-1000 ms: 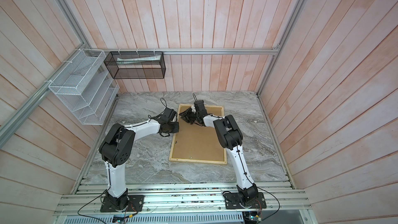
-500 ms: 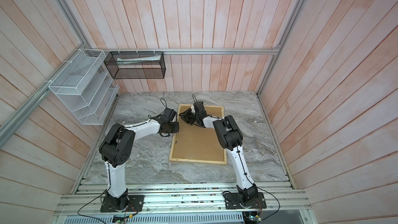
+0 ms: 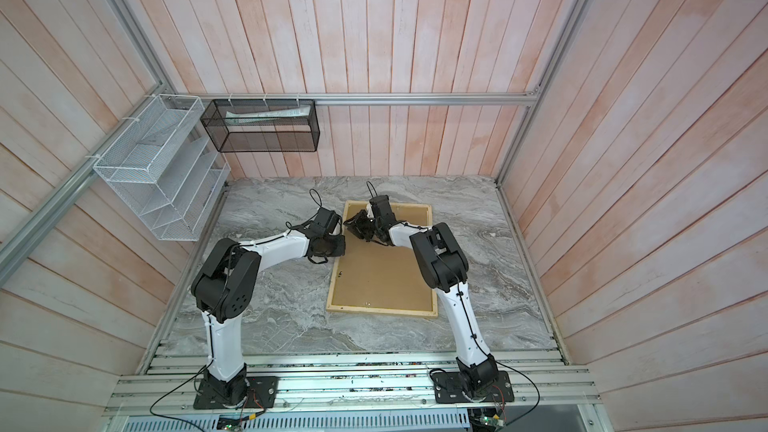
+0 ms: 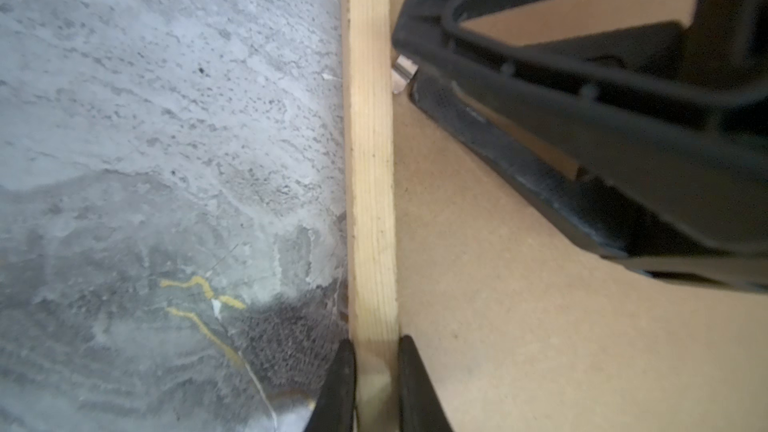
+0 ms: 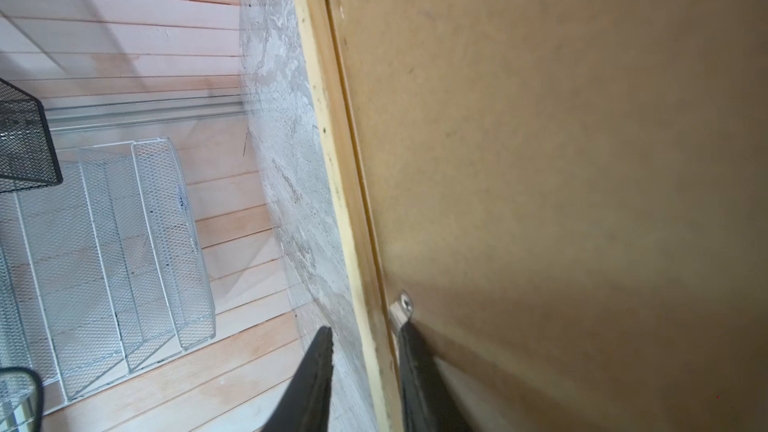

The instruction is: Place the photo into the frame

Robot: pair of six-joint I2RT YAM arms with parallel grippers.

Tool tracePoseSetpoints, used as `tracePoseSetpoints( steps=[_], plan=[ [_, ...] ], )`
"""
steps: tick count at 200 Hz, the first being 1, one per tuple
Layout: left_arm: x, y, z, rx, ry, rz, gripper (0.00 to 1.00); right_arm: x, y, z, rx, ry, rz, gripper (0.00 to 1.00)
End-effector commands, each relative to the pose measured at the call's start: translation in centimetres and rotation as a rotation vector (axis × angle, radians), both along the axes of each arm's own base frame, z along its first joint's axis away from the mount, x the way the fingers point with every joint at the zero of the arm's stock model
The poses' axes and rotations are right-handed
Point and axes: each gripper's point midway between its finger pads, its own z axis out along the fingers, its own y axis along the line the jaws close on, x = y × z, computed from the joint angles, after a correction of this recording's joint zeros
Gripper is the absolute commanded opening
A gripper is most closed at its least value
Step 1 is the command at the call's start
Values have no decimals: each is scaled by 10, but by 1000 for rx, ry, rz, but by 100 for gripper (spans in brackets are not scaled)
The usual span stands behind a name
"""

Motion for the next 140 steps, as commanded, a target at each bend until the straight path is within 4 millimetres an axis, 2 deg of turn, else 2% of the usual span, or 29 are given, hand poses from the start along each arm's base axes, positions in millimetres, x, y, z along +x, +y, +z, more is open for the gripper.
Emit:
tracePoseSetpoints(
  steps=[1, 106, 140],
  plan=[
    [-26, -40, -15, -110, 75, -141, 1, -20, -5, -64, -110, 177, -54, 30],
    [-33, -50, -16, -113, 86, -192, 0, -17, 8, -83, -85, 267, -203, 30],
    [-32, -48, -15, -107, 81, -172, 0, -14, 13, -76, -56, 230, -196, 29]
  ],
)
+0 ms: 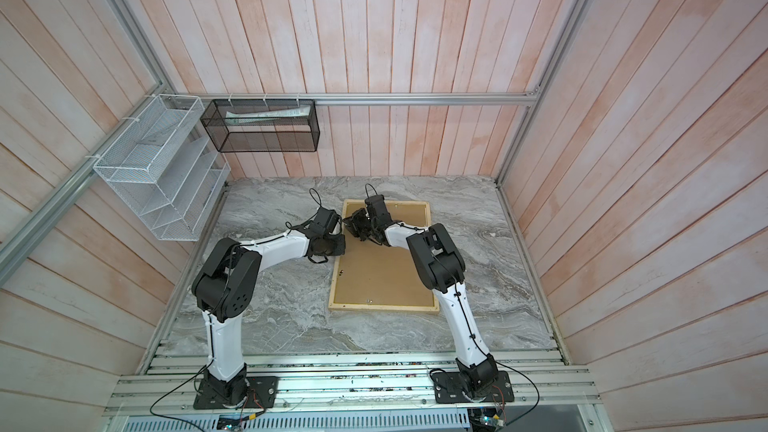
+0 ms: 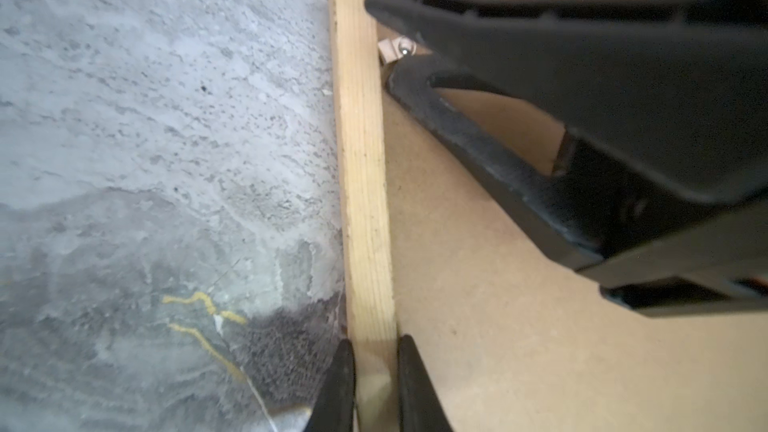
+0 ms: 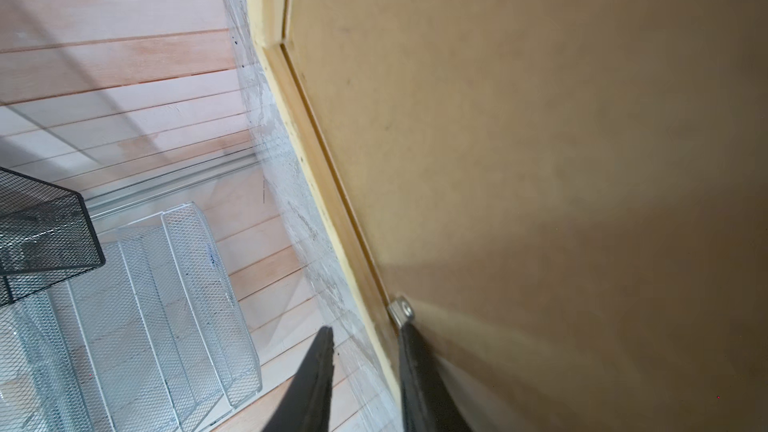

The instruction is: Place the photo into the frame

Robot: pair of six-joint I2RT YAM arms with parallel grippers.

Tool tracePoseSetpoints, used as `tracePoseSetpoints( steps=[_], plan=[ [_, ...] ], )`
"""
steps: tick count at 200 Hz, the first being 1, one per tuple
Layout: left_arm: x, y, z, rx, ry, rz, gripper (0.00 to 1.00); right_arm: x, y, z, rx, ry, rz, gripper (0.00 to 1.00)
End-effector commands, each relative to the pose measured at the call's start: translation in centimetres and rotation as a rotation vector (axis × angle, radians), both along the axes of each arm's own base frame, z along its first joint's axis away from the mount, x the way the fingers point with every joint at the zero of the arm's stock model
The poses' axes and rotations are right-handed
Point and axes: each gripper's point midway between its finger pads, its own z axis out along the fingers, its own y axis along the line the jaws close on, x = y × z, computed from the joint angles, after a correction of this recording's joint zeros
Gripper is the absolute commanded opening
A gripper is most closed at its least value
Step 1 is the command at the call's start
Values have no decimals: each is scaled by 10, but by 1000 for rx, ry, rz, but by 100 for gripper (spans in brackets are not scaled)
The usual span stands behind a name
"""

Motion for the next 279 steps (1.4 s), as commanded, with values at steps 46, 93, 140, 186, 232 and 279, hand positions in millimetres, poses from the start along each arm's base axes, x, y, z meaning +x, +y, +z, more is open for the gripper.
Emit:
tracePoseSetpoints(
  steps=[46, 93, 140, 186, 232, 279],
  plan=[
    [-21, -16, -21, -71, 92, -13, 0, -27, 6, -13, -92, -145, 151, 29],
    [2, 13, -16, -92, 45, 110, 0, -49, -35, 44, -69, -302, 222, 30],
    [34, 14, -7, -99, -3, 92, 0, -94, -53, 50, -121, -318, 308, 30],
    [41, 12, 26, -102, -74, 50, 15, -148, -52, 29, -159, -257, 359, 30],
    [8, 26, 51, -84, -93, 63, 30, -176, -40, 20, -171, -230, 403, 30],
    [-58, 37, 42, -11, -38, 54, 30, -186, -26, 9, -149, -199, 436, 30]
  ],
)
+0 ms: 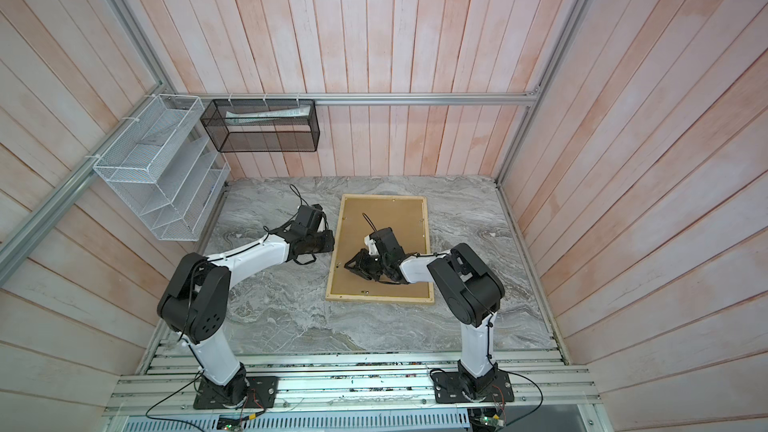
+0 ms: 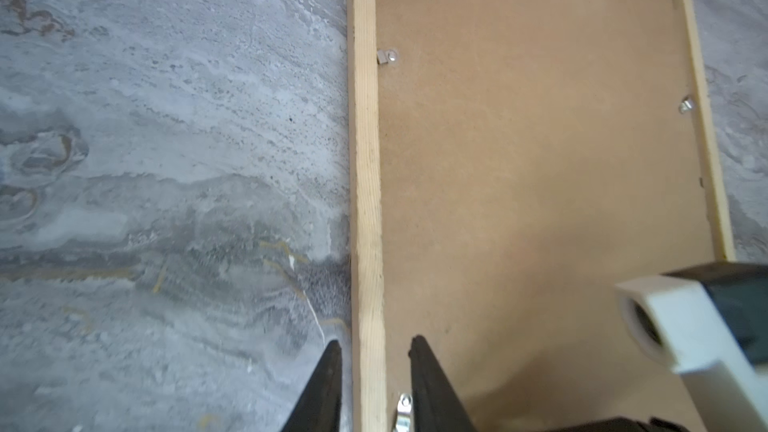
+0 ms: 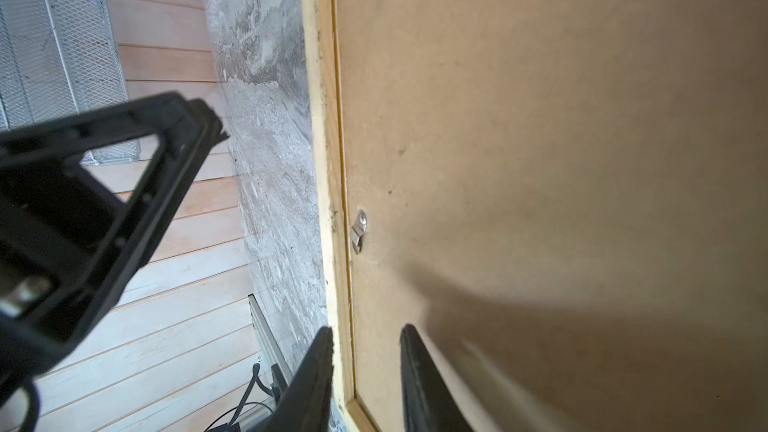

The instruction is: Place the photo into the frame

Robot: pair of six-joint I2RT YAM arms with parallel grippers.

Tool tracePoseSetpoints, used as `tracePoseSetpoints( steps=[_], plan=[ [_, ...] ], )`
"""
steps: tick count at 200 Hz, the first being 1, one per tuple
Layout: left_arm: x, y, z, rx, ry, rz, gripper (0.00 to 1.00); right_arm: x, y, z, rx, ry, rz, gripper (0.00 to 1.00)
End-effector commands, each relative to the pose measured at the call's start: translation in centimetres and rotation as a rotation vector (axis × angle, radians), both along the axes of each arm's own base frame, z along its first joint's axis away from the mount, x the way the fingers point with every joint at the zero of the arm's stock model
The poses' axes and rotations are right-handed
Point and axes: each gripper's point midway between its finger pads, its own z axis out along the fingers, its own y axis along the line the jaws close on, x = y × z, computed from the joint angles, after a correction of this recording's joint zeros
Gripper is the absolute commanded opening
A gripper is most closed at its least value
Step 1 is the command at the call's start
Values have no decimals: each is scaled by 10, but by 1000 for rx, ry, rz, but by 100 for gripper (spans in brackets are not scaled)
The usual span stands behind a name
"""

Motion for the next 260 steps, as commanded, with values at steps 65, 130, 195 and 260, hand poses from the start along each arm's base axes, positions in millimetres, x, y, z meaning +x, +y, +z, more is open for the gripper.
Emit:
tracePoseSetpoints(
  steps=[65, 130, 195, 260],
  plan=[
    [-88, 3, -43, 52, 143, -18, 24, -4, 18, -10, -3, 20, 25, 30],
    [-94, 0, -54, 79, 164, -33, 24, 2, 24, -25, -38, 42, 24, 30],
    [-100, 1, -68, 118, 189, -41, 24, 6, 21, -39, -81, 90, -33, 29],
    [-111, 3, -85, 147, 240, -57, 13, 6, 24, -54, -169, 117, -63, 29]
  ],
)
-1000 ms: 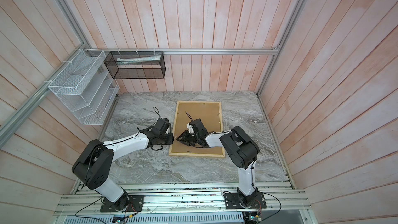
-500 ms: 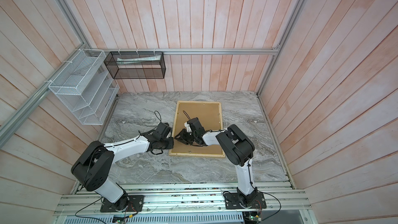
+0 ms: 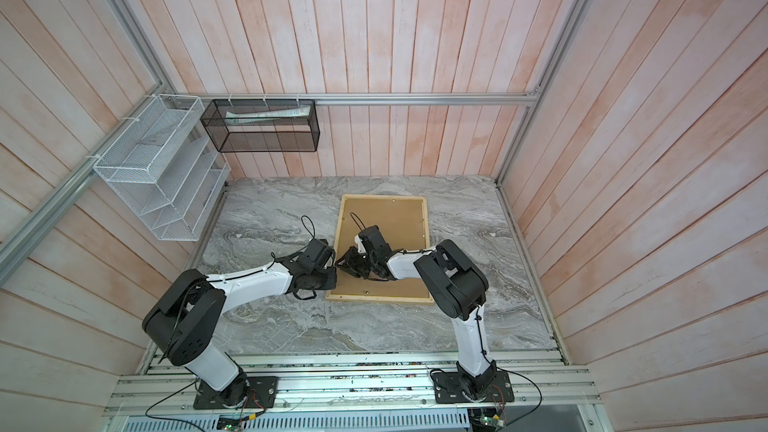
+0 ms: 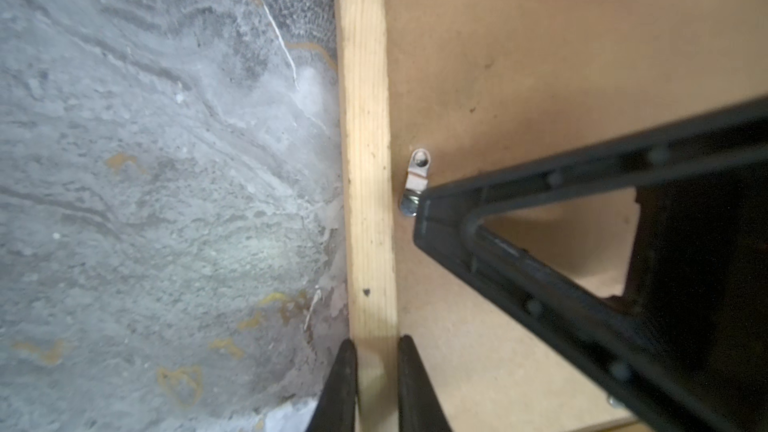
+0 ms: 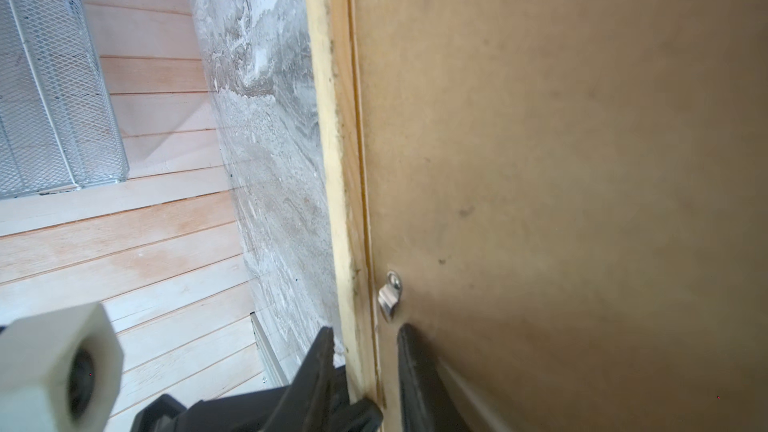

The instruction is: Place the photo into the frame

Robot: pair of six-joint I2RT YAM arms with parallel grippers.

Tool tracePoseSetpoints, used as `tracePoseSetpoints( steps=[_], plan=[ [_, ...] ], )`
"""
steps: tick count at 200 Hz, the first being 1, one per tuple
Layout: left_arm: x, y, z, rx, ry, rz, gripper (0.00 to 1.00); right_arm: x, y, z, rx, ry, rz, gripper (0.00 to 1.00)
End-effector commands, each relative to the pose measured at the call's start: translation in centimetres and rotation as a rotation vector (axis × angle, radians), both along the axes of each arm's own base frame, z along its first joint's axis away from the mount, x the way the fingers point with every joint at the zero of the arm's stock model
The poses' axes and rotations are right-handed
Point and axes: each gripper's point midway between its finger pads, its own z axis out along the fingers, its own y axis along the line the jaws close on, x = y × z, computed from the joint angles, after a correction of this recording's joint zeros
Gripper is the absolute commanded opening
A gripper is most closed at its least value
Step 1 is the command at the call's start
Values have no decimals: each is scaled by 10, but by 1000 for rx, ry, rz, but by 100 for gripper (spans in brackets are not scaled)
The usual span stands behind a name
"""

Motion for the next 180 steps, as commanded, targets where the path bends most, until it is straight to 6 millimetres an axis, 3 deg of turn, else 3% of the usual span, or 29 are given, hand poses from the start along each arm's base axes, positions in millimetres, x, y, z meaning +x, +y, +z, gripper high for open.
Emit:
tracePoseSetpoints(
  steps=[1, 30, 83, 138, 160, 180],
  plan=[
    [-15, 8, -25, 52, 67, -13, 13, -9, -11, -43, -140, 85, -32, 29],
    [-18, 0, -26, 38, 75, -33, 8, -11, -4, -56, -151, 135, -73, 29],
    [-25, -15, -27, 22, 82, -75, 5, -11, -11, -70, -88, 242, -264, 29],
    [-30, -20, -30, 0, 89, -92, 3, -10, 6, -84, -15, 322, -341, 29],
    [-29, -18, -30, 10, 85, -84, 3, -8, 18, -79, 30, 311, -306, 29],
    [-24, -7, -30, 46, 69, -54, 3, 0, 25, -57, 78, 238, -244, 29]
  ],
)
